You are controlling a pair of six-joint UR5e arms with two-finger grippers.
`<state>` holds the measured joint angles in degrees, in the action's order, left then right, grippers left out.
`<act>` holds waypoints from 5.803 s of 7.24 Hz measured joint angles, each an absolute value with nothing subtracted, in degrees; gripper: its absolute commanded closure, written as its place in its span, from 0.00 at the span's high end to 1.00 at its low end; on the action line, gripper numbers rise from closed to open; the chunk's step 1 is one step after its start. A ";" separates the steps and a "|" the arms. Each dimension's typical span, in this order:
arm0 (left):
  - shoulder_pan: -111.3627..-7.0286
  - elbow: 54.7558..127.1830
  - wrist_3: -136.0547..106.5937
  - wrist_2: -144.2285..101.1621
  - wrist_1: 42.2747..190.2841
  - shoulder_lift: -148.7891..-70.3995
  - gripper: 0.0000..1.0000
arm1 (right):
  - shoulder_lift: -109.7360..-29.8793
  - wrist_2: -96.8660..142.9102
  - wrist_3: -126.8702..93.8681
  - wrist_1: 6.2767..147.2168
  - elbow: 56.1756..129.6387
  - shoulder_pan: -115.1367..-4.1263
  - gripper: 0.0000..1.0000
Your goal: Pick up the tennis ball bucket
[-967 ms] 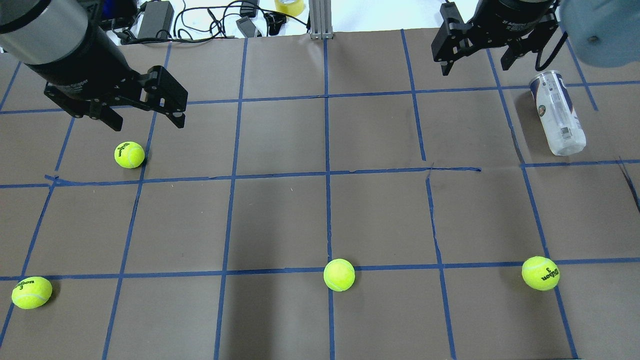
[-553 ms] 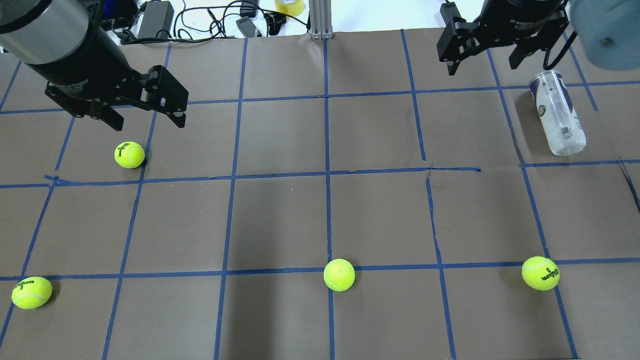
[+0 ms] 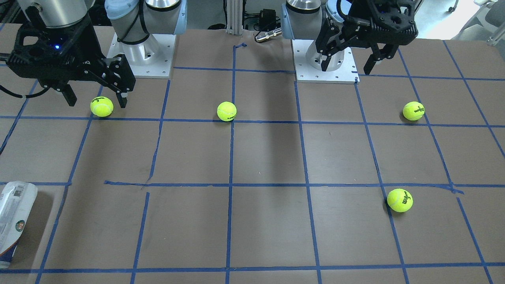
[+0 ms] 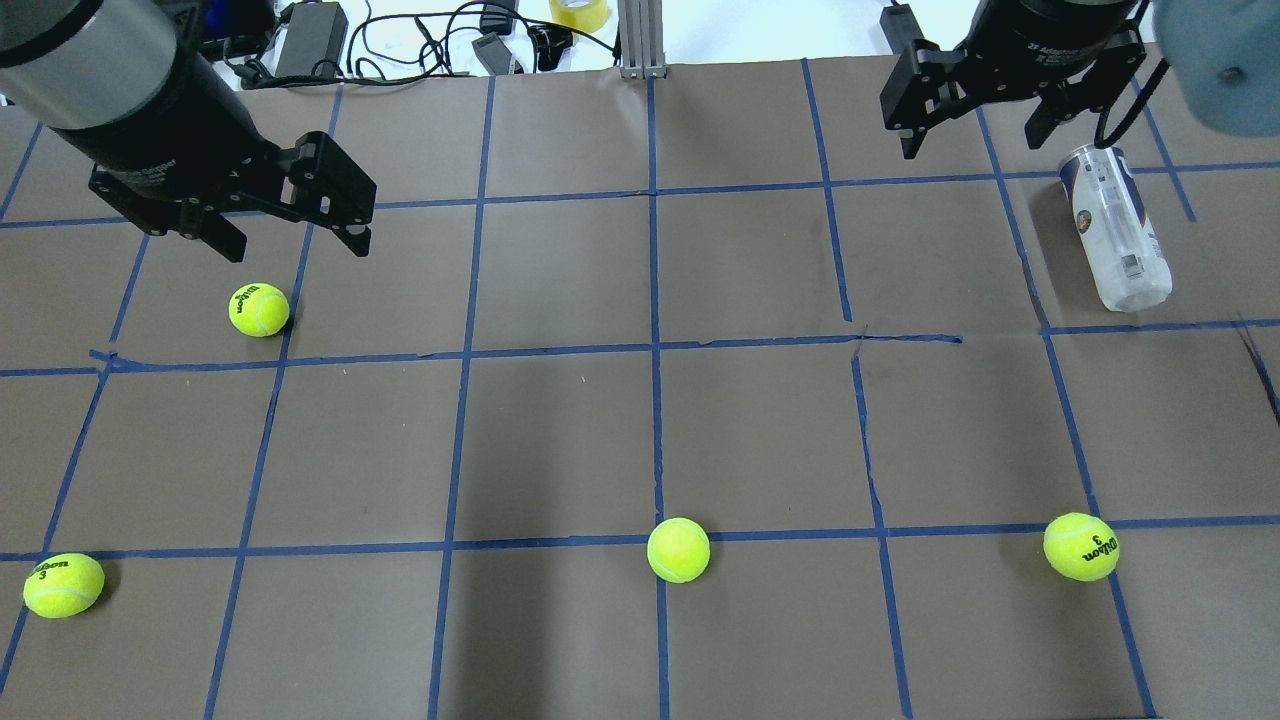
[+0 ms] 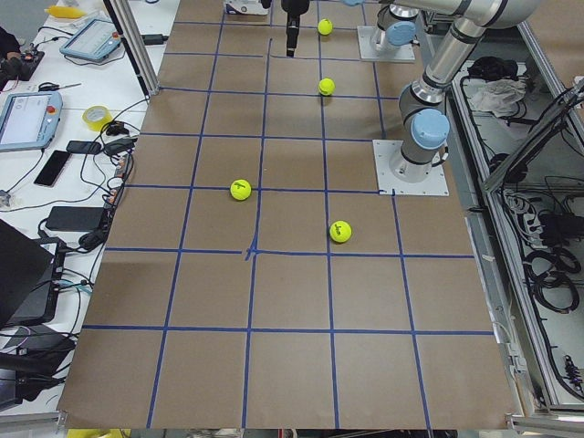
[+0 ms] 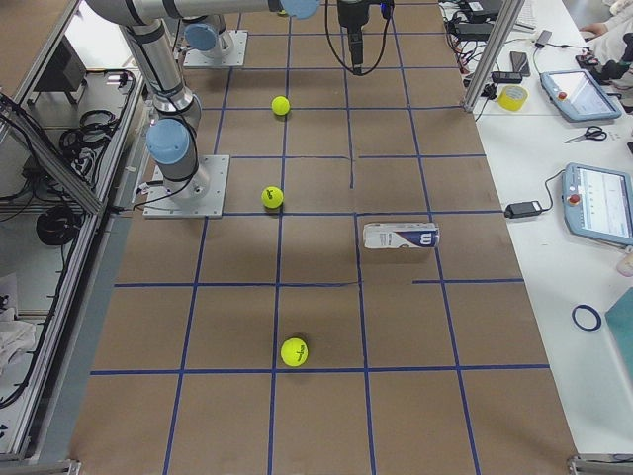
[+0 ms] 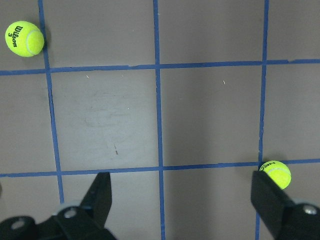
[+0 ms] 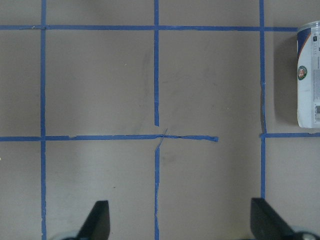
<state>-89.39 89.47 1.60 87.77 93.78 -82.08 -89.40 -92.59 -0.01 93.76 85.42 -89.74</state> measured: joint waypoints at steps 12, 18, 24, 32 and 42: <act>-89.38 89.47 1.67 87.85 93.80 -81.86 1.00 | -52.14 -95.15 12.76 115.39 70.84 -67.95 1.00; -89.38 89.47 1.67 87.83 93.78 -81.85 1.00 | -44.64 -95.81 22.37 118.46 69.11 -65.69 1.00; -89.38 89.56 1.57 87.89 93.96 -81.74 1.00 | -42.62 -92.13 26.57 122.58 69.01 -65.65 0.91; -89.41 89.56 1.55 87.79 93.82 -81.83 1.00 | -44.04 -92.34 25.44 120.31 69.66 -65.77 0.59; -89.32 89.91 1.78 87.96 93.87 -81.78 1.00 | -62.01 -91.41 26.28 113.09 80.66 -90.89 0.56</act>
<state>-89.32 89.91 1.78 87.96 93.87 -81.78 -62.01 -91.41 26.28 113.09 80.66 -90.89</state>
